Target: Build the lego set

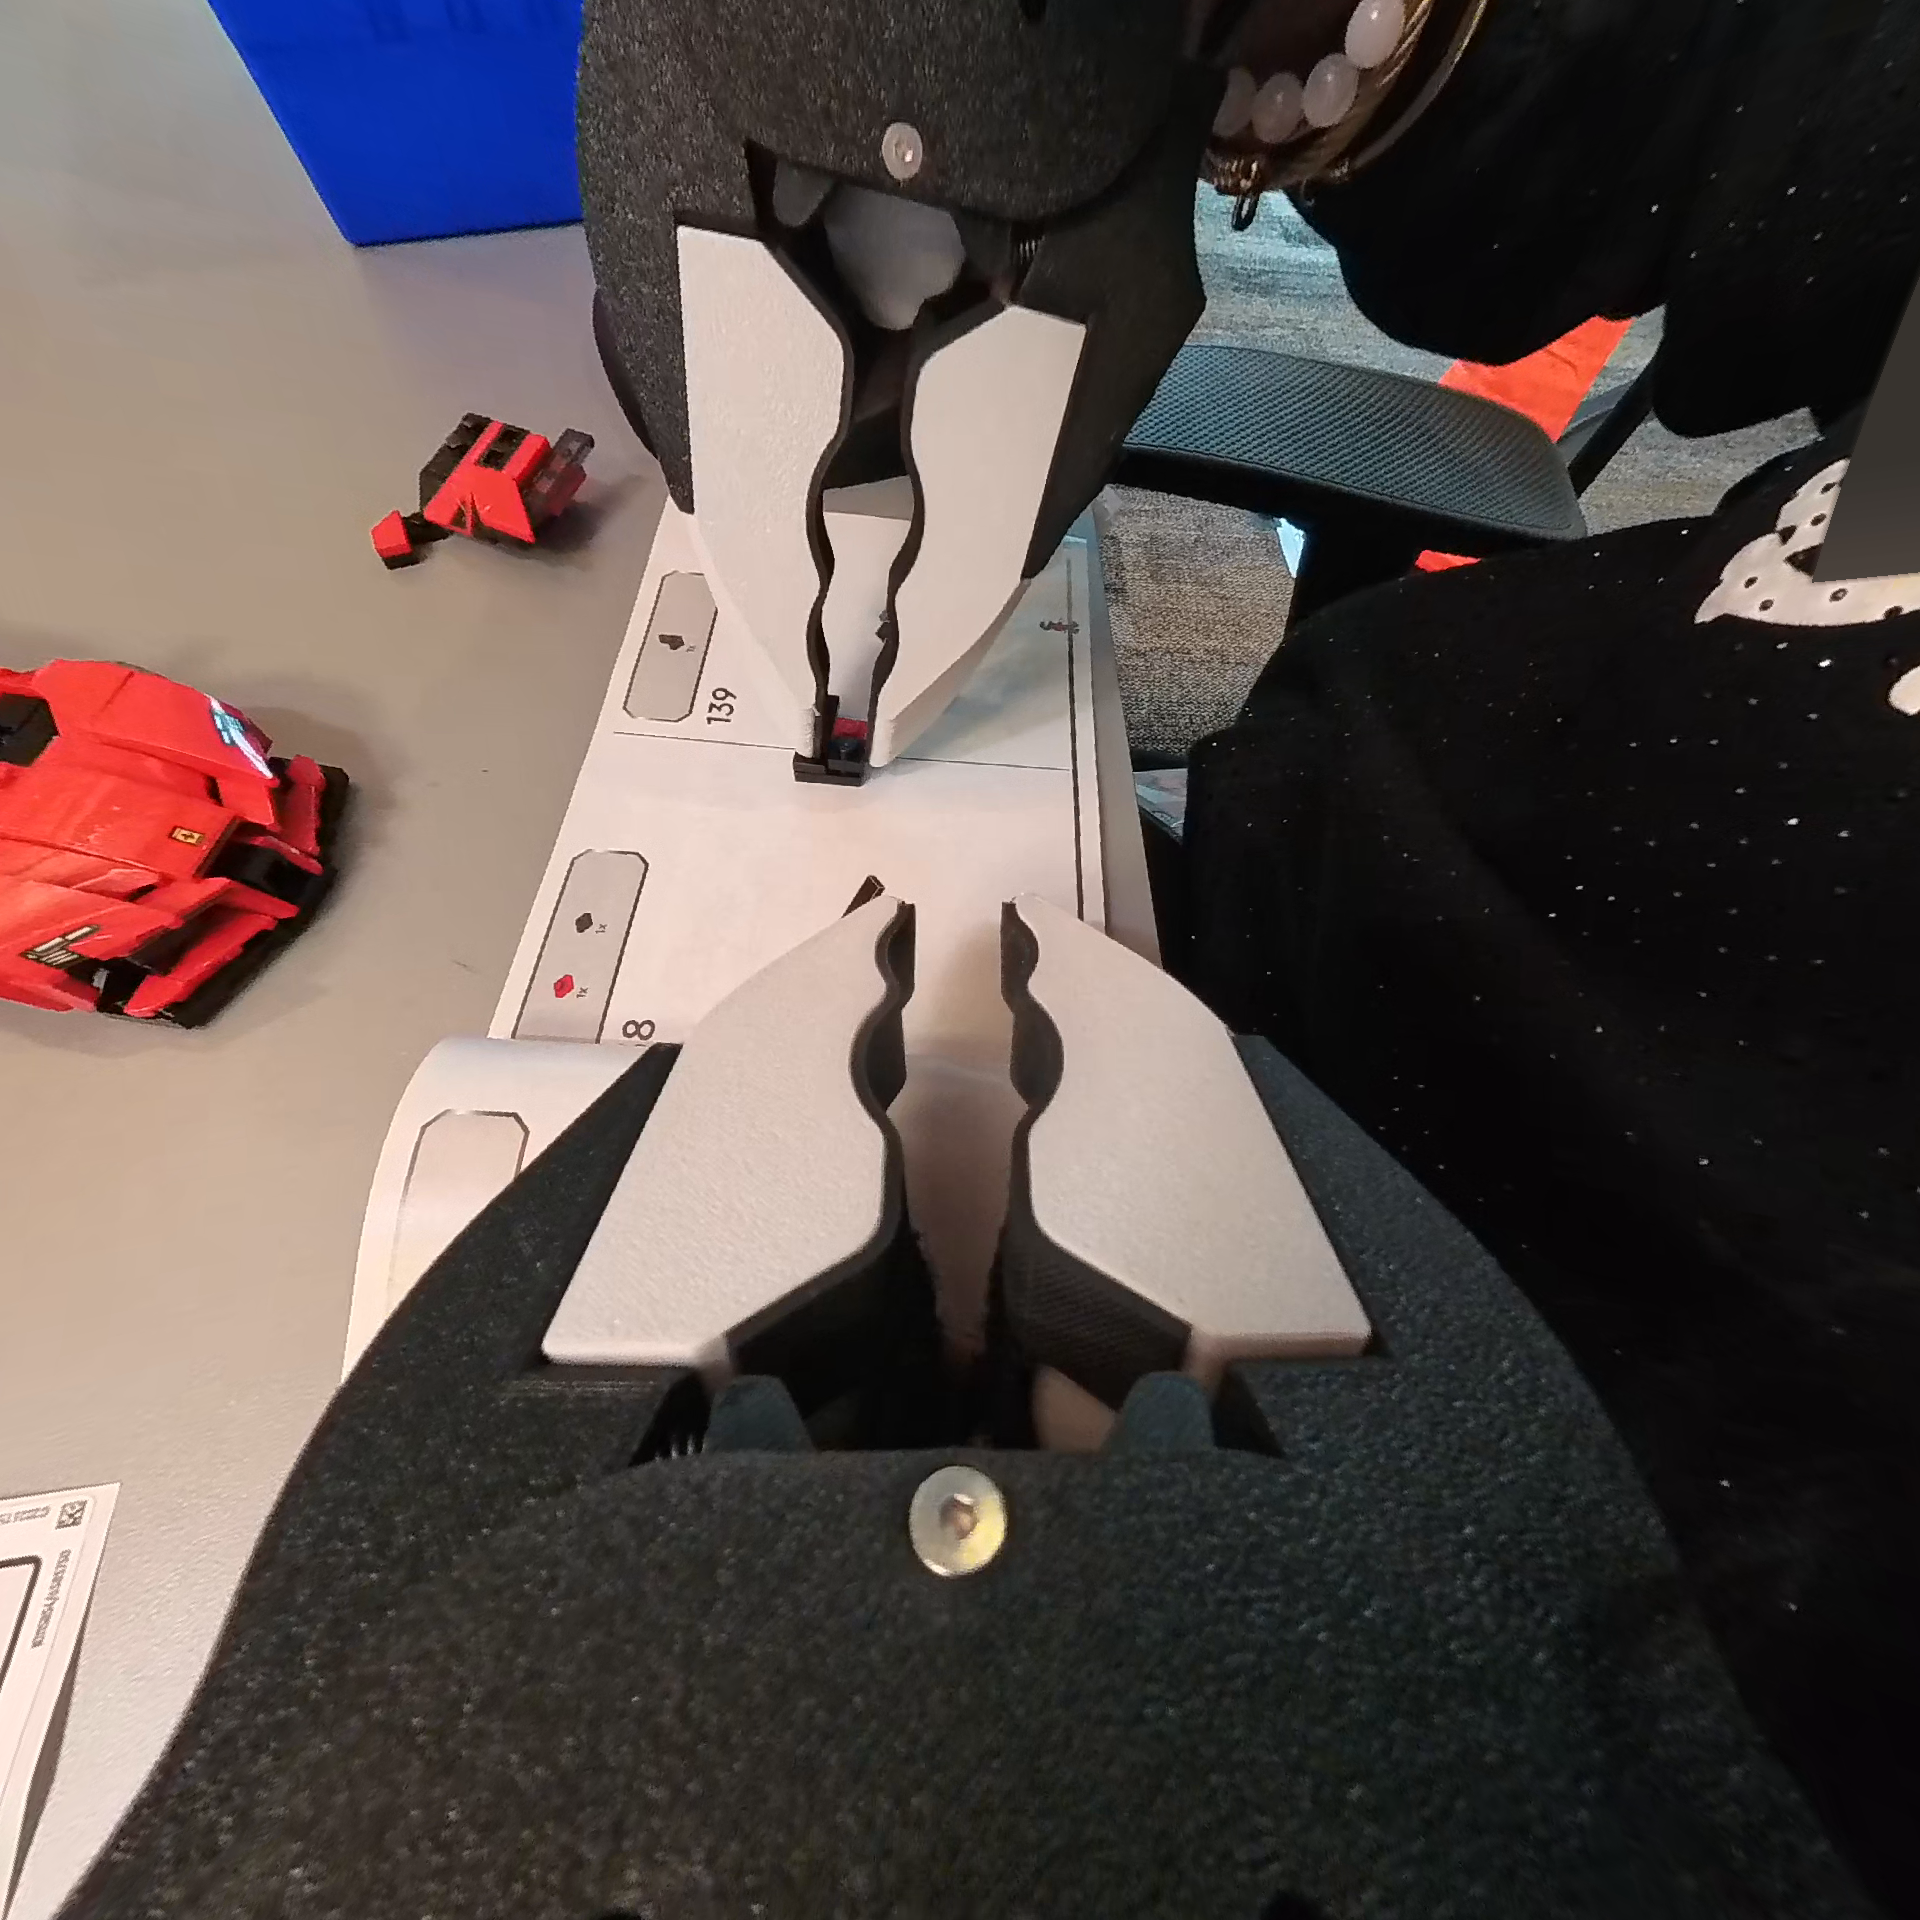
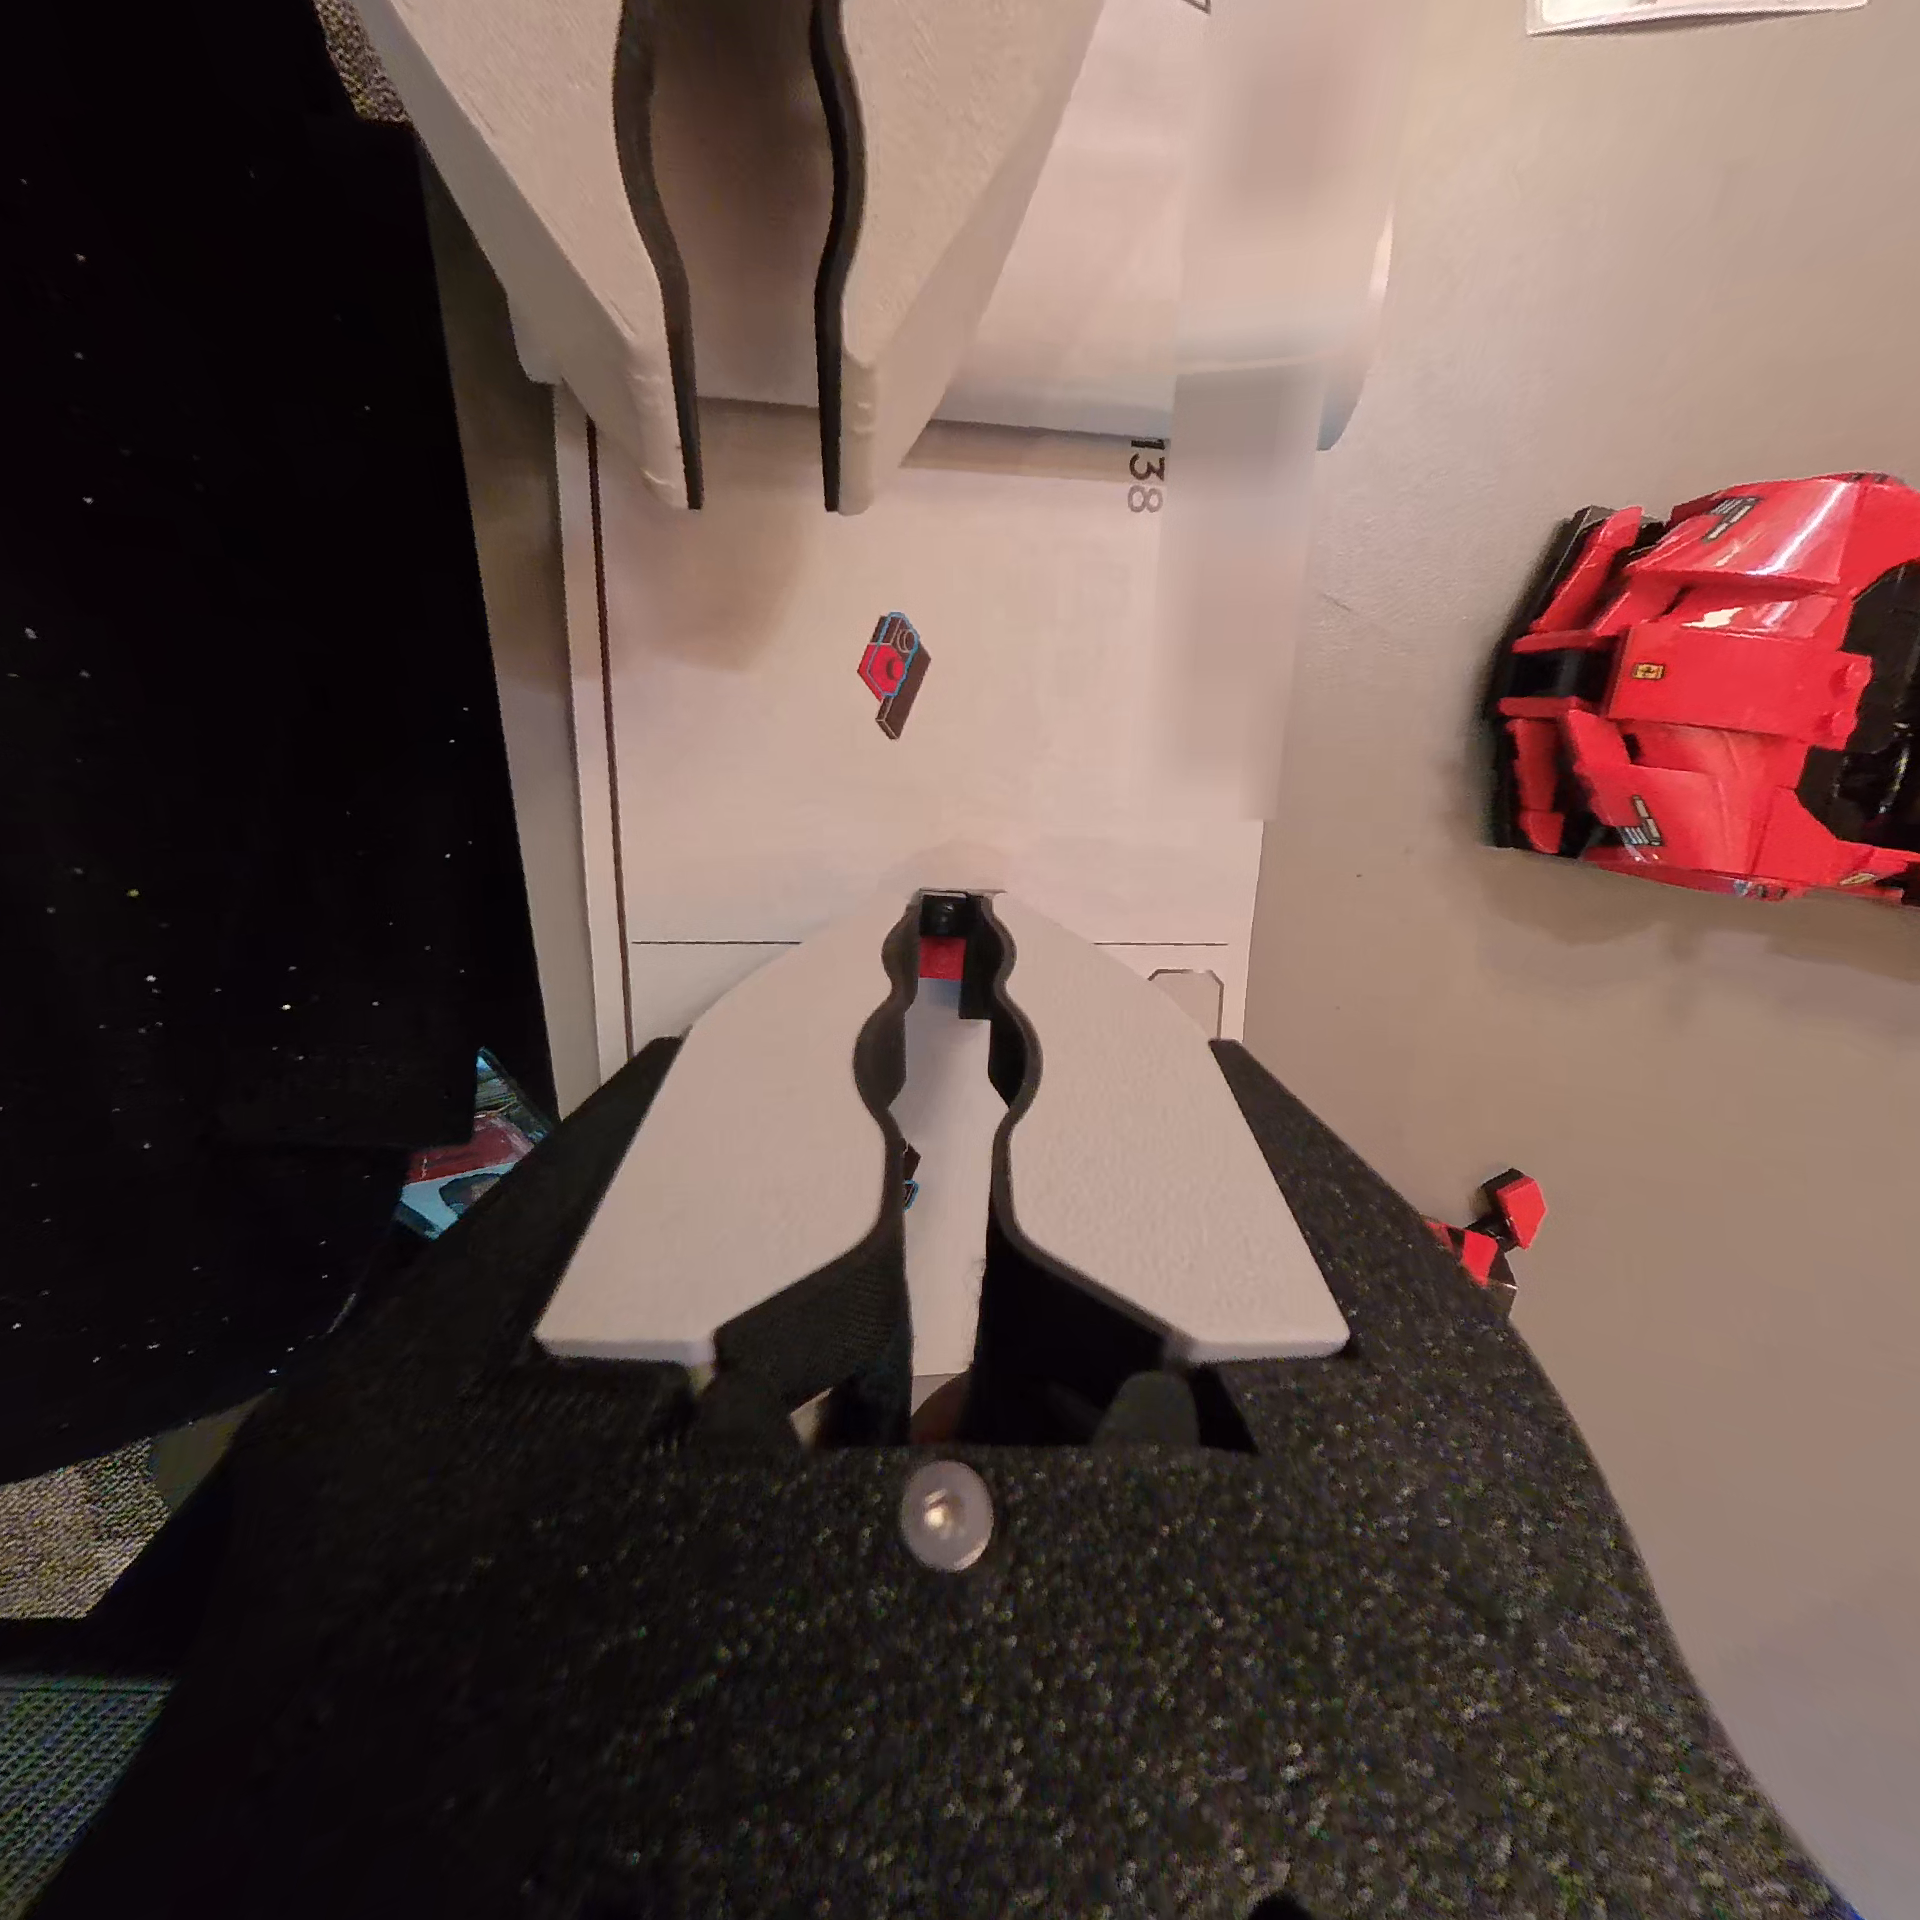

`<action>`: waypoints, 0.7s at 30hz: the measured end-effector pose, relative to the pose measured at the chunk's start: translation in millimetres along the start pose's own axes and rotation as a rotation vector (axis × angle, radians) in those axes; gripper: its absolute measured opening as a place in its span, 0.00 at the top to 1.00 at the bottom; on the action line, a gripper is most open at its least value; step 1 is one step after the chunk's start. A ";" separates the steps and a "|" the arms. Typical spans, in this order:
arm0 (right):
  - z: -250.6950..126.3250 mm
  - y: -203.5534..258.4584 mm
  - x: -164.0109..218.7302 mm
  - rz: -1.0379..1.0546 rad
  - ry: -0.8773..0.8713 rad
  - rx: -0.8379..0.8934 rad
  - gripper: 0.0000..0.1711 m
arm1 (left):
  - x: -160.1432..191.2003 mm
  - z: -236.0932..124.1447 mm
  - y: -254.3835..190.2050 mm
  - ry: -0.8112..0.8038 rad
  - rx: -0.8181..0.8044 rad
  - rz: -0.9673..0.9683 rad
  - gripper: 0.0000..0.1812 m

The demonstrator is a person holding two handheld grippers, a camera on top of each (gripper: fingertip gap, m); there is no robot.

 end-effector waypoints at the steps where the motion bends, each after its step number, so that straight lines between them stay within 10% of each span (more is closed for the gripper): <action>1: 0.1 0.2 -0.2 0.000 0.000 0.000 0.94 | 0.1 0.1 0.0 0.001 0.000 0.000 0.91; 21: -9.2 -5.2 1.4 0.042 -0.070 -0.011 1.00 | 0.3 0.9 1.1 0.007 0.001 -0.010 0.91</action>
Point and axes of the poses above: each gripper's, where its closed fingertips meet, z out along the fingers, x out of its underside, y = z × x across the jaws, the point moved 9 cm from there along -z, back along the fingers, and after that the axes turned 13 degrees about -z, right-handed, at the moved point
